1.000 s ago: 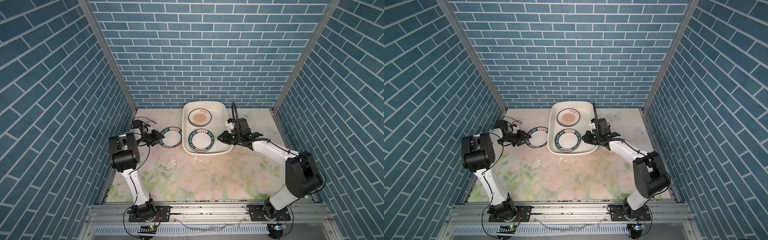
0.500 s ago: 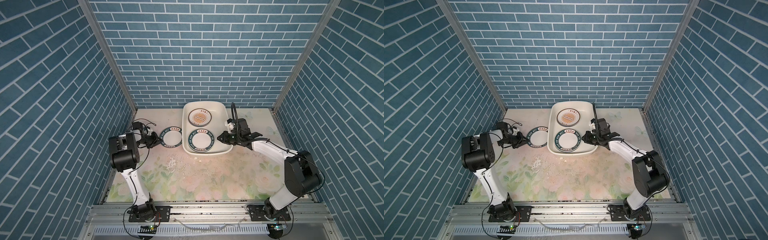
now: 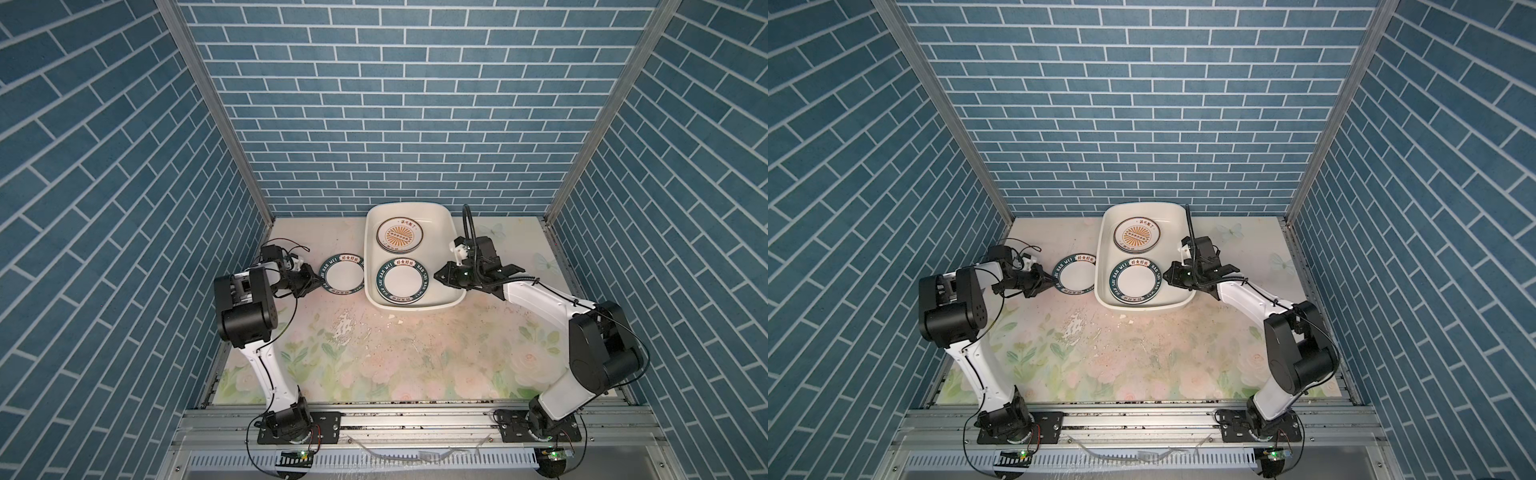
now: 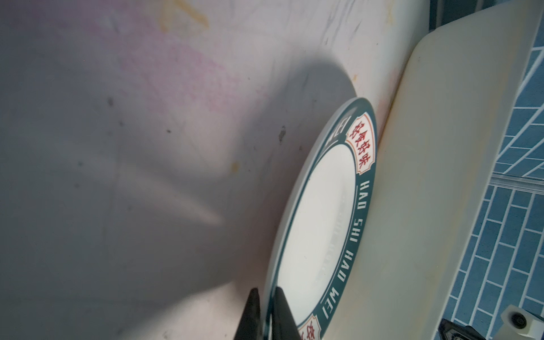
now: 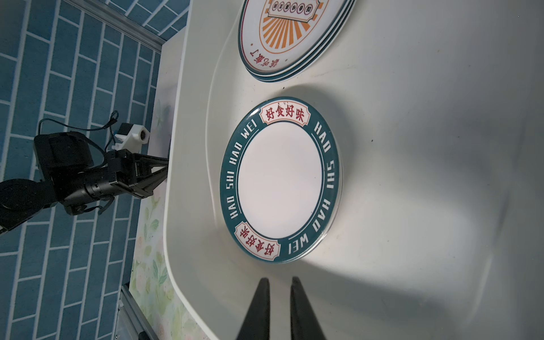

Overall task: Place the plates into the plastic bin on the countertop
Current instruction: 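Grip the plate rim with the left gripper and tilt it upright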

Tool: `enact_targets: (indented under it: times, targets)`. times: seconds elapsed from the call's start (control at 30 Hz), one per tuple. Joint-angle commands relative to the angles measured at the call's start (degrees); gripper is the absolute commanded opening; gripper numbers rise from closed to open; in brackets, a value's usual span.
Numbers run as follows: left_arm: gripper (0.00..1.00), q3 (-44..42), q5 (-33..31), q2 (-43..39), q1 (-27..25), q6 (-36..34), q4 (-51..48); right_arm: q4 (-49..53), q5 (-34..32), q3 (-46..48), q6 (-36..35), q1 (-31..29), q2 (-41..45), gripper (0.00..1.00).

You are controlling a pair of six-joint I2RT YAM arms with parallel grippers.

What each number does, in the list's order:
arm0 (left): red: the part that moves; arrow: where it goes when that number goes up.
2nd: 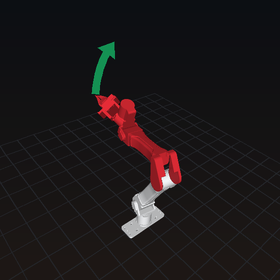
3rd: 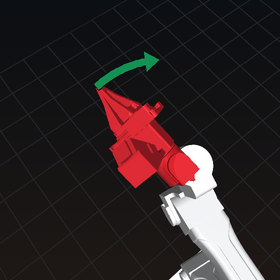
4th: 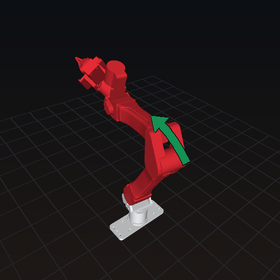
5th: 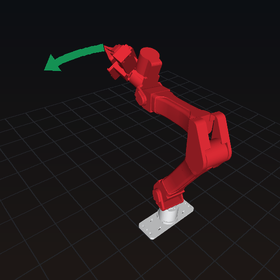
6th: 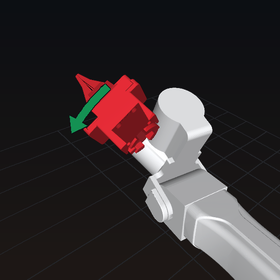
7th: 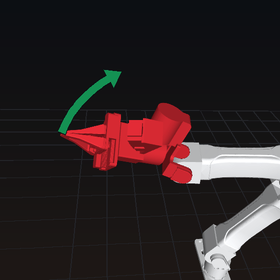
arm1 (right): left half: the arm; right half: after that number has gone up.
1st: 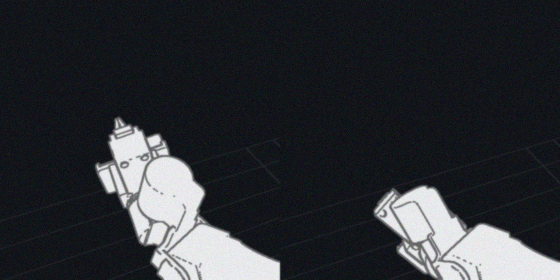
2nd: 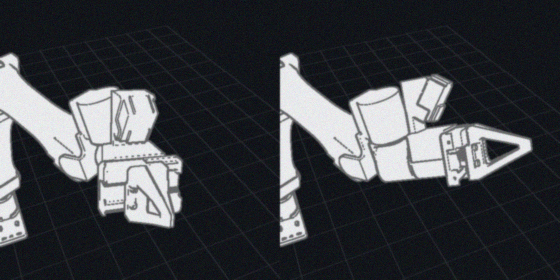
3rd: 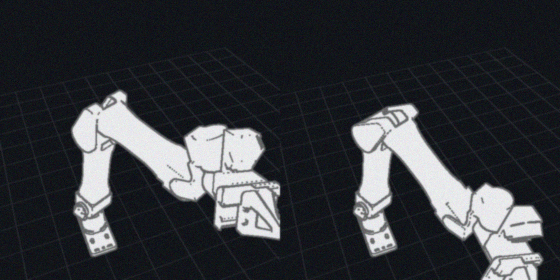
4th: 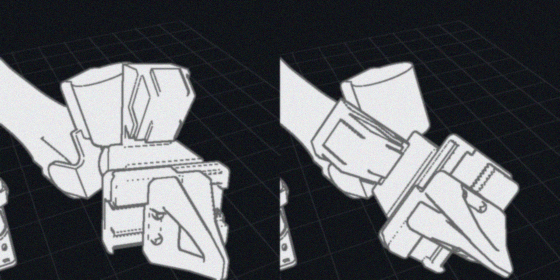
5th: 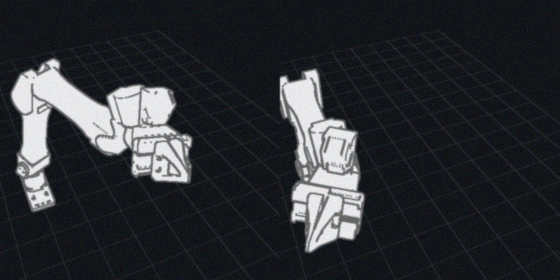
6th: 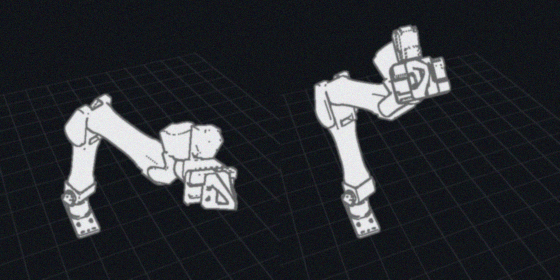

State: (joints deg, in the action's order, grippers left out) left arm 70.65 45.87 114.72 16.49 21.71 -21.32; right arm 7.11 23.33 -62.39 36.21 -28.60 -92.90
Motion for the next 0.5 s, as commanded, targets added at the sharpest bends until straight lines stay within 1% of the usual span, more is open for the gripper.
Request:
enact_targets:
  times: [0.0,0.47]
  targets:
    - [0.00,-1.42,-4.66,-2.56,0.58,0.98,-1.33,-1.21,0.49,0.25,0.88,-0.05,-0.49,0.16]
    - [0.00,-3.27,-4.04,-9.21,2.22,2.37,0.04,-2.15,0.66,1.72,0.97,-0.04,0.74,0.15]
